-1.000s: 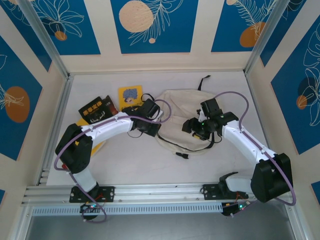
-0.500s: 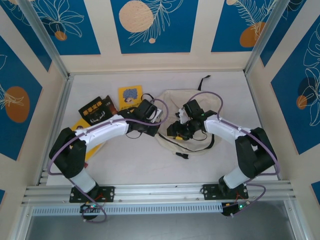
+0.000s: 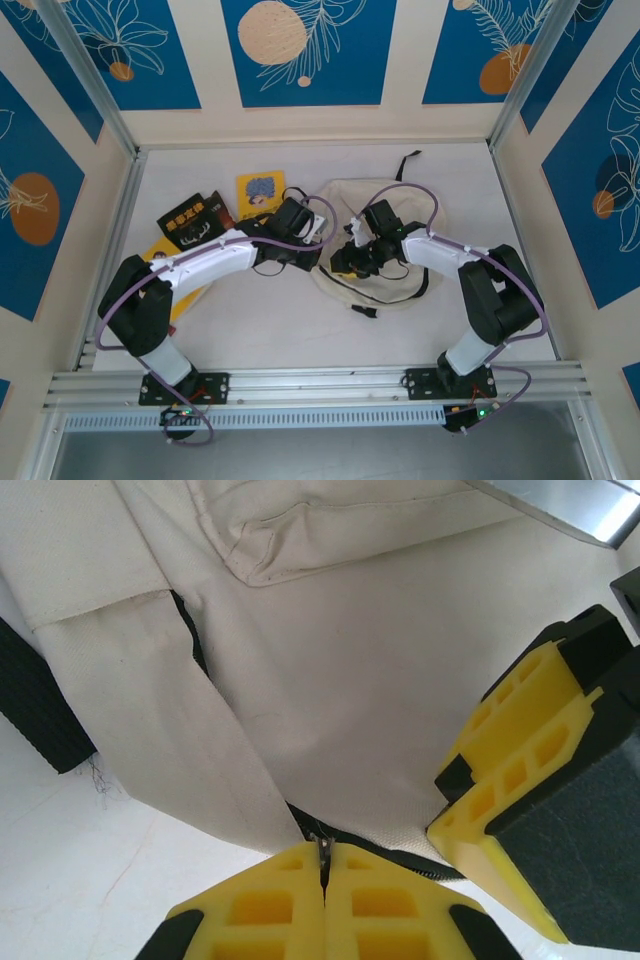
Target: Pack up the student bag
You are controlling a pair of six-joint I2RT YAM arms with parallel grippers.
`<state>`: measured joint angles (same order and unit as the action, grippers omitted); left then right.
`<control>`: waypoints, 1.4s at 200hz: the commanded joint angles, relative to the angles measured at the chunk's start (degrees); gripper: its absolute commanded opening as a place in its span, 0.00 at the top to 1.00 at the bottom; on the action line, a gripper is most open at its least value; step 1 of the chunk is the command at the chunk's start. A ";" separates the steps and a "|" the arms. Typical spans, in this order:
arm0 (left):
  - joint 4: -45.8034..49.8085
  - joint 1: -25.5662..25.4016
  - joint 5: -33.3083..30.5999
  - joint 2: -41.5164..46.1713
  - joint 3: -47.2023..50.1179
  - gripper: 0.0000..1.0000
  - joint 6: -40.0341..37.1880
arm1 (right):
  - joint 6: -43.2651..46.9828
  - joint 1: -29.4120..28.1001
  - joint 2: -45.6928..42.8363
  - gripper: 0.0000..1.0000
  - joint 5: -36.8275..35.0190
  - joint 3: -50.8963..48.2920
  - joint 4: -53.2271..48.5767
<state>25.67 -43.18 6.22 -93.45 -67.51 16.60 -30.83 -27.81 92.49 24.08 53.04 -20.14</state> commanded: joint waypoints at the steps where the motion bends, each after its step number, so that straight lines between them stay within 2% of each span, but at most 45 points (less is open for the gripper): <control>1: -2.00 0.72 1.43 -0.59 -1.25 1.00 0.30 | 0.74 -0.26 0.31 0.68 1.59 -1.16 0.52; 28: -1.97 0.77 1.23 -1.20 -1.83 1.00 -0.10 | 0.29 -0.18 -0.09 0.80 1.63 -1.95 0.45; 59: -1.33 0.86 0.99 -2.54 -3.12 1.00 -1.07 | -0.26 -0.08 -0.28 1.00 2.05 -2.81 0.28; 141: 2.68 1.06 2.06 -9.66 -9.52 1.00 -5.85 | -5.46 -0.93 0.33 1.00 3.13 -7.86 3.81; 205: 6.41 1.43 -4.72 -13.49 -14.11 1.00 -8.43 | -7.14 -1.59 0.81 1.00 1.38 -9.81 3.59; 264: 6.32 2.73 -6.01 -15.26 -16.31 1.00 -8.75 | -7.22 -1.54 0.70 1.00 -0.62 -10.85 2.23; 280: 6.61 2.82 -8.05 -15.77 -16.84 1.00 -8.62 | -7.15 -1.46 0.34 1.00 -1.17 -10.71 1.82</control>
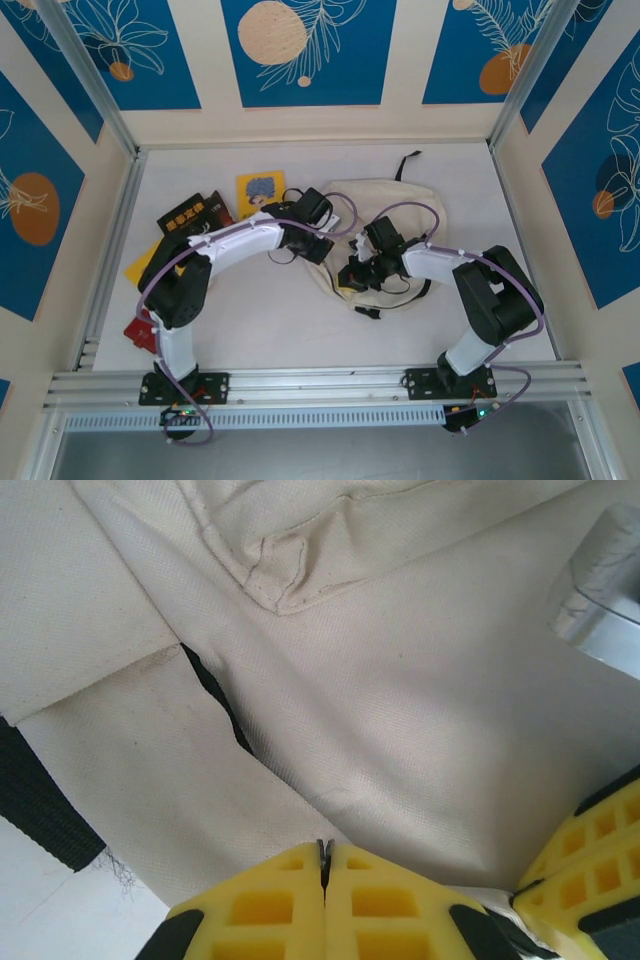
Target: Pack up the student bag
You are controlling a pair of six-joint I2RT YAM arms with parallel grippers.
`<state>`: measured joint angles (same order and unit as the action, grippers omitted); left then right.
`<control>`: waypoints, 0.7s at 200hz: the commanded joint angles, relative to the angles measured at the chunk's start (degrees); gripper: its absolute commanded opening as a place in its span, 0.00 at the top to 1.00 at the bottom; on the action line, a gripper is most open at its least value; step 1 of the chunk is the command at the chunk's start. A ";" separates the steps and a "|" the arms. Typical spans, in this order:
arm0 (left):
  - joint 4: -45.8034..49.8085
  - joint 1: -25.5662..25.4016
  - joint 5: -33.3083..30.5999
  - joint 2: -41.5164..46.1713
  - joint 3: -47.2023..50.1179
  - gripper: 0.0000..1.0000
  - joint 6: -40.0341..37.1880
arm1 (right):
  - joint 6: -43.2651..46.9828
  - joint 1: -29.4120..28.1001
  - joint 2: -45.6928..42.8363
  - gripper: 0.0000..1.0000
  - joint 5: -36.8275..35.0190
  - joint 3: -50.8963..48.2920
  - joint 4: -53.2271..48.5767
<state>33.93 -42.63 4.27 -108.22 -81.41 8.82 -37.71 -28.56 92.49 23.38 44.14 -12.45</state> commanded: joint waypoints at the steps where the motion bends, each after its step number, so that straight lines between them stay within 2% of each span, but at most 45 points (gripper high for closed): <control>1: -1.62 2.33 -6.24 -1.01 -2.96 1.00 -0.79 | -0.26 -0.76 0.29 1.00 -0.54 -1.75 -5.90; 36: -0.75 2.94 -9.31 -2.06 -3.97 1.00 -0.38 | -0.29 -0.72 -1.45 1.00 -3.35 -1.34 -7.74; 105: -1.59 3.30 -9.44 -1.20 -3.24 1.00 0.23 | -2.93 -0.16 -7.70 1.00 -11.28 0.31 -9.44; 140: -1.40 3.68 -12.94 -1.32 -3.32 1.00 1.70 | -3.90 -0.19 -9.98 1.00 -13.34 1.17 -10.74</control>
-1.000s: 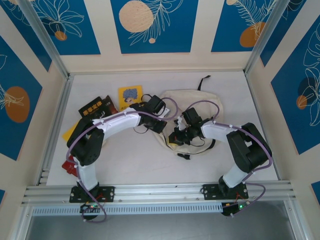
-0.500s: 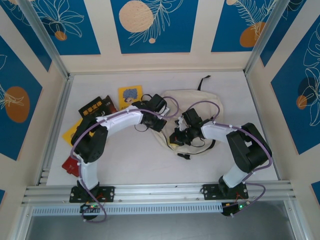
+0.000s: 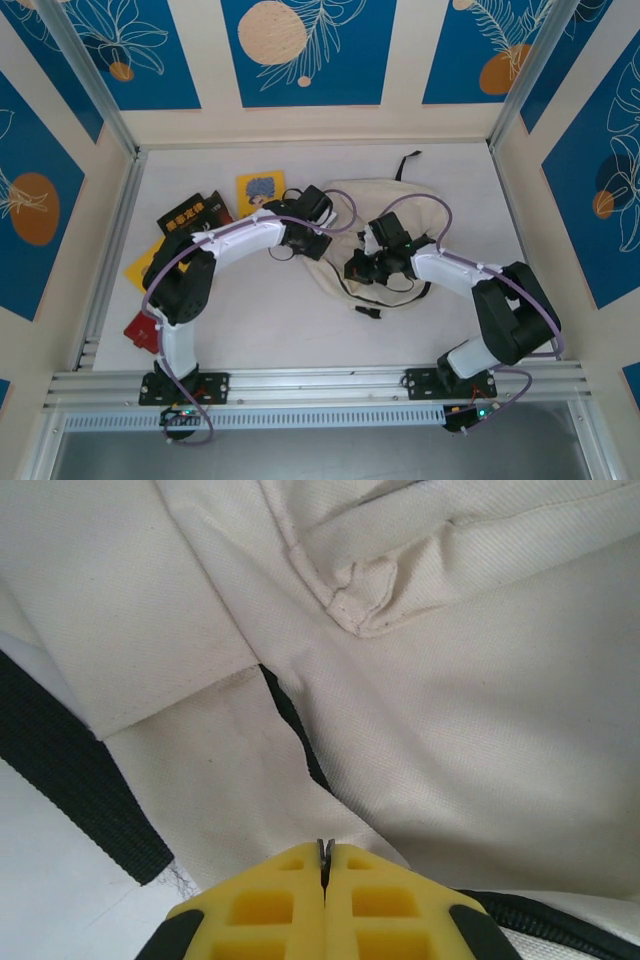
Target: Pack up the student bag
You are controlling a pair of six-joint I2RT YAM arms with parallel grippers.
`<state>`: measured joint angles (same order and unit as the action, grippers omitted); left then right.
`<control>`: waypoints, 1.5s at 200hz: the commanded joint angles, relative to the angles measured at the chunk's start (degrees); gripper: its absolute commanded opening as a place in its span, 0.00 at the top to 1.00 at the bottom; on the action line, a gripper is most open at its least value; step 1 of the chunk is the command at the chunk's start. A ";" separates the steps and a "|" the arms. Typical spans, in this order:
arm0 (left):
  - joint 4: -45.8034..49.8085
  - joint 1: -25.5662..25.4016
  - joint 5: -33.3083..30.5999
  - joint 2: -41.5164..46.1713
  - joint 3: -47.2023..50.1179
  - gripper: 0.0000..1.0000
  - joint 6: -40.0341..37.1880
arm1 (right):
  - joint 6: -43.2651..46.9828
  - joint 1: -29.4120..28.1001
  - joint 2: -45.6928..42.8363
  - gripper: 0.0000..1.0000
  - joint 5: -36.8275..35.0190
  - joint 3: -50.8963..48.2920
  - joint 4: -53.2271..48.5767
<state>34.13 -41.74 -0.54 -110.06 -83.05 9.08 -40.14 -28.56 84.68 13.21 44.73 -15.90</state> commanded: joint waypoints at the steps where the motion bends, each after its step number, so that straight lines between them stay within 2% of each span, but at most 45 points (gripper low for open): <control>1: -1.60 2.79 -8.19 0.53 -1.68 1.00 1.54 | -1.50 -0.18 -2.21 1.00 -3.27 0.56 -7.34; 21: -1.43 3.39 -8.97 0.20 -1.68 1.00 2.73 | -1.95 -0.25 -3.33 1.00 -4.18 0.59 -7.36; 44: -1.61 3.85 -6.58 0.72 -1.76 1.00 4.64 | -1.70 -0.19 -2.67 1.00 -1.25 1.75 -5.22; 85: -2.55 6.59 -2.34 7.00 0.16 0.53 11.64 | -1.36 -0.52 2.65 1.00 2.78 8.10 -2.44; 101: -3.11 7.94 -1.73 10.22 2.59 0.42 14.70 | -1.04 -0.62 5.12 1.00 2.79 11.21 -2.34; 114: -4.09 9.09 -0.44 12.83 5.06 0.39 16.64 | -0.61 -0.71 7.45 1.00 1.84 14.00 -3.27; 165: -10.25 9.74 6.74 19.80 15.04 0.38 21.36 | 2.72 0.09 16.16 1.00 -6.55 27.83 -11.37; 195: -17.56 9.74 13.66 20.05 19.96 0.40 25.05 | 4.20 0.61 18.23 1.00 -5.40 32.66 -12.91; 228: -23.08 9.70 15.47 16.49 21.41 0.39 27.64 | 5.09 0.65 17.39 1.00 -2.94 33.07 -13.33; 261: -25.68 9.68 17.72 11.12 18.45 0.38 28.86 | 5.25 0.68 16.48 1.00 -2.14 32.31 -13.72; 286: -24.42 9.74 15.03 8.62 17.01 0.52 29.31 | 4.91 0.89 16.00 1.00 -2.65 32.22 -14.01; 300: -24.81 9.69 13.95 8.63 17.55 0.65 29.38 | 4.57 1.13 15.95 1.00 -3.18 32.26 -14.40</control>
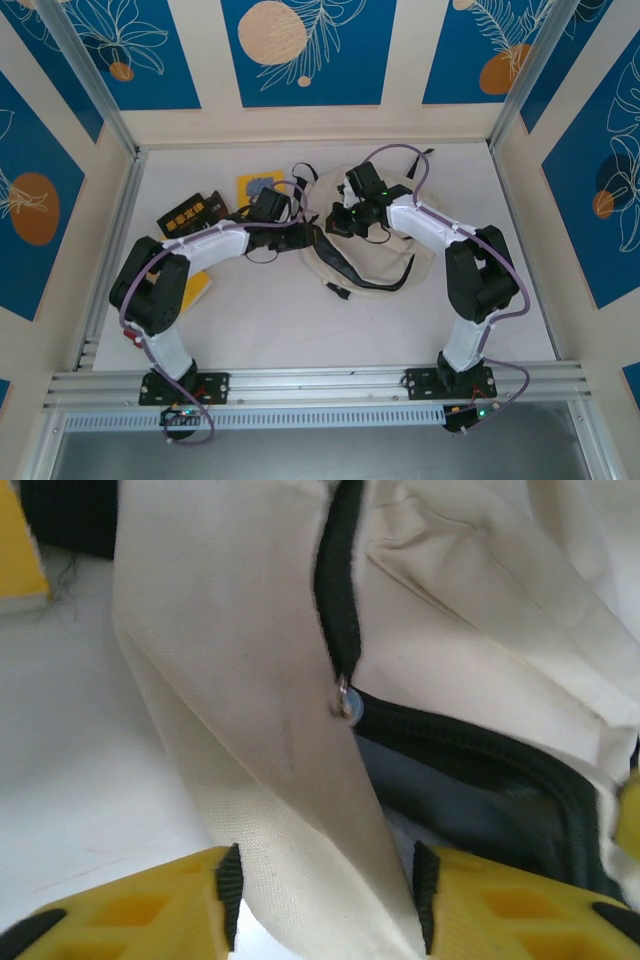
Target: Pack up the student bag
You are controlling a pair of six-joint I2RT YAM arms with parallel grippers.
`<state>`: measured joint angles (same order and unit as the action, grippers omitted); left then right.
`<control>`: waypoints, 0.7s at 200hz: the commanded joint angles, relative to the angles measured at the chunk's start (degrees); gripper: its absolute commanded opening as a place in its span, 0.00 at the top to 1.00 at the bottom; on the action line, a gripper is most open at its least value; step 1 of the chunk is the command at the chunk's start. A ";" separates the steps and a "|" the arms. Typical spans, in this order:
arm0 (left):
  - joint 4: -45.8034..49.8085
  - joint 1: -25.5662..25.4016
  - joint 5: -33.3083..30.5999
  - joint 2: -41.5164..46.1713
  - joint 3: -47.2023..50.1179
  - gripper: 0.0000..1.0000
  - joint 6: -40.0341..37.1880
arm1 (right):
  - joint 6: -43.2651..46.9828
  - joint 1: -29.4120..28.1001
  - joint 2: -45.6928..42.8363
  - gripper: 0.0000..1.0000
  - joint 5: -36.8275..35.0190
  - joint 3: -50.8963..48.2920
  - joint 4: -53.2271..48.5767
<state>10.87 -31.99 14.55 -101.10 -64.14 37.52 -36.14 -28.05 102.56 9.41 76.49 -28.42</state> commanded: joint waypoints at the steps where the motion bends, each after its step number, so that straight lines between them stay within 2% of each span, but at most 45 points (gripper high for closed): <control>1: -1.51 -0.07 -1.20 -0.37 -1.39 0.65 0.96 | 0.56 0.63 -1.93 1.00 0.49 0.50 -1.89; 27: -0.15 -0.01 -3.76 0.61 -0.59 0.81 0.85 | -0.07 1.13 -1.42 1.00 -3.07 0.98 -4.13; 64: 2.82 -0.04 -7.03 0.75 0.63 0.94 0.55 | -2.36 2.39 -0.51 1.00 -8.80 1.35 -7.37; 96: 3.43 0.06 -8.22 0.10 1.82 0.96 0.98 | -4.78 2.93 -0.06 1.00 -13.85 2.00 -10.28; 140: 4.20 0.08 -8.32 -0.68 1.16 0.96 1.17 | -5.52 3.12 0.00 1.00 -14.71 2.81 -10.56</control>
<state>11.60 -32.29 10.00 -101.34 -63.29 38.68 -40.12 -25.85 102.56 -1.54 77.47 -35.11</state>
